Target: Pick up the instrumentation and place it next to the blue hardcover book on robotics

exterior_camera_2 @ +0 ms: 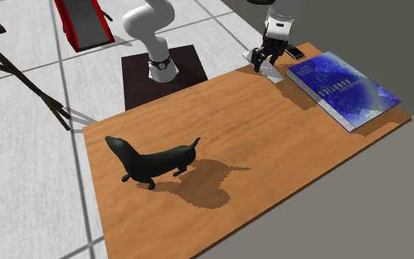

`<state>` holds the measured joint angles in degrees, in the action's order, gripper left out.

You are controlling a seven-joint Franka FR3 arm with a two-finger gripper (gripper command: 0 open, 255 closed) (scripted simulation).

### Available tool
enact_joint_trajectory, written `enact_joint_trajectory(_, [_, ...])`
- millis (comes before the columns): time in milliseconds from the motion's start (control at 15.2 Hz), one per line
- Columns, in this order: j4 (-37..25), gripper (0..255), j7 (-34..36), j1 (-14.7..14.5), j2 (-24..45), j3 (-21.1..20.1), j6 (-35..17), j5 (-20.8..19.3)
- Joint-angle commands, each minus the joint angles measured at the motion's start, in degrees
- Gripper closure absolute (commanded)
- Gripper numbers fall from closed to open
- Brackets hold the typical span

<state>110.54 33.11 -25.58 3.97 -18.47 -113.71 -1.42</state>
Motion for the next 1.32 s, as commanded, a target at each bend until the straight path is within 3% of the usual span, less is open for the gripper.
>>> enact_joint_trajectory(0, [1.25,255,0.14,-0.02,0.35,0.0,-1.62,-0.15])
enact_joint_trajectory(858, [6.8,255,1.29,-0.29,4.36,0.17,-10.95,-1.81])
enact_joint_trajectory(1254, [6.8,255,1.29,-0.29,4.36,0.17,-10.95,-1.81])
